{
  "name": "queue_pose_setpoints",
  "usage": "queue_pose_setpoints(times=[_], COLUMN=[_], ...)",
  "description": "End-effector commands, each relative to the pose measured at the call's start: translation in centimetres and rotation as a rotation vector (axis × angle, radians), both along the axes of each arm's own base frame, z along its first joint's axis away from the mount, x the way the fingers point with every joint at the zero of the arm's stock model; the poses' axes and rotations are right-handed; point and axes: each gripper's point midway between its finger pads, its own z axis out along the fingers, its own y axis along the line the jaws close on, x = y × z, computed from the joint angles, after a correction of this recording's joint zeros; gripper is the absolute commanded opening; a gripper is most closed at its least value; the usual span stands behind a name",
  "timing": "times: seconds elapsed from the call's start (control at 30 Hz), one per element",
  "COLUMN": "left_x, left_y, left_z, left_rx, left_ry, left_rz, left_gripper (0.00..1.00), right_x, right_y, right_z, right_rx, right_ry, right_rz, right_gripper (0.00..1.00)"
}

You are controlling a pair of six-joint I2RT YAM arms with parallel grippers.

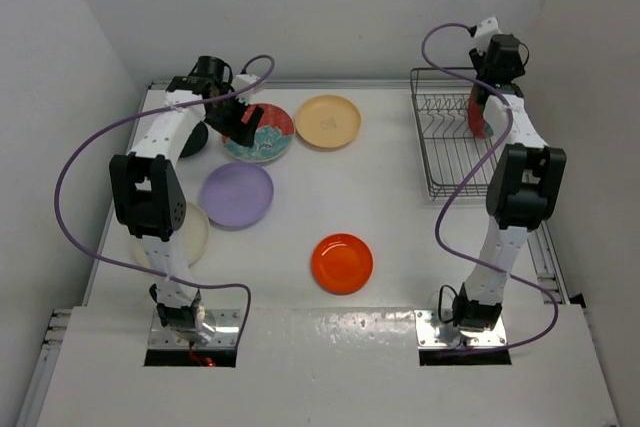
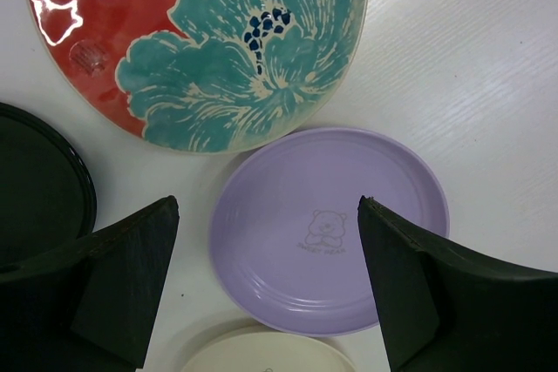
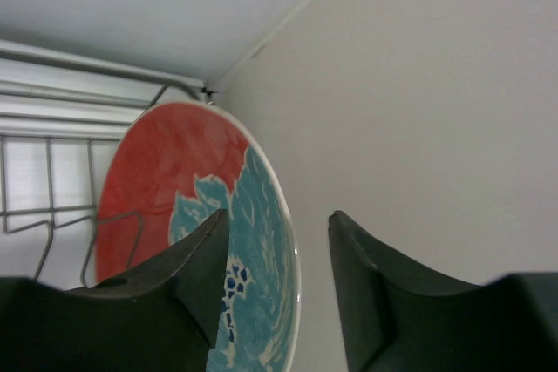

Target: Load the plates into the dish rack

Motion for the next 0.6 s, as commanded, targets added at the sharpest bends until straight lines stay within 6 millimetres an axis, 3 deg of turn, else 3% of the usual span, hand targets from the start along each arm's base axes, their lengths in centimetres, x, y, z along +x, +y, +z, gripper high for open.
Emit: queue_pose_setpoints(times=[0.0, 0.07, 0.17, 0.23, 0.27, 0.3, 0.37, 0.4, 0.43, 0.47, 0.5, 0.53, 0.57], left_x=[0.3, 0.3, 0.3, 0.3, 0.7, 1.5, 3.1, 3.3, 4.5, 5.0, 5.6, 6.1, 6.4], left_y=[-0.4, -0.4, -0.2, 0.2, 1.0, 1.5, 3.5, 4.2, 4.8, 5.2, 6.2, 6.2, 6.6], left_z=[2.1, 2.1, 2.4, 2.4, 2.1, 2.5, 2.1, 0.9, 1.5, 1.1, 0.6, -0.5, -1.4], left_rx=[0.002, 0.006, 0.014, 0.009, -0.010, -0.034, -0.083, -0.092, -0.104, -0.118, -0.110, -0.116, -0.121], left_ry=[-0.052, -0.055, -0.065, -0.061, -0.050, -0.063, -0.042, -0.010, -0.036, -0.024, -0.027, -0.004, 0.008], left_rz=[-0.017, -0.024, -0.019, 0.000, 0.056, 0.091, 0.206, 0.242, 0.267, 0.302, 0.341, 0.356, 0.376], left_gripper=[0.88, 0.88, 0.88, 0.88, 0.88, 0.88, 0.90, 0.90, 0.90, 0.90, 0.90, 0.90, 0.90], right_x=[0.0, -0.1, 0.0, -0.1, 0.0, -0.5, -1.1, -1.1, -1.5, -1.7, -2.3, -3.1, -3.3], right_y=[-1.6, -1.4, -0.4, 0.6, 2.3, 3.1, 6.2, 8.0, 9.2, 12.3, 13.8, 14.4, 17.4], right_z=[6.1, 6.9, 8.3, 10.4, 10.5, 12.8, 13.5, 13.5, 12.7, 12.1, 12.6, 10.4, 10.3], right_rx=[-0.012, 0.009, 0.035, 0.039, 0.050, 0.061, 0.145, 0.233, 0.281, 0.409, 0.439, 0.467, 0.487], right_ry=[-0.187, -0.204, -0.213, -0.233, -0.212, -0.254, -0.223, -0.233, -0.194, -0.186, -0.192, -0.149, -0.149], right_rz=[-0.101, -0.101, -0.076, -0.039, -0.004, 0.005, 0.068, 0.115, 0.138, 0.219, 0.250, 0.255, 0.314], right_gripper=[0.57, 0.71, 0.81, 0.89, 0.93, 1.00, 1.00, 1.00, 1.00, 1.00, 1.00, 1.00, 1.00])
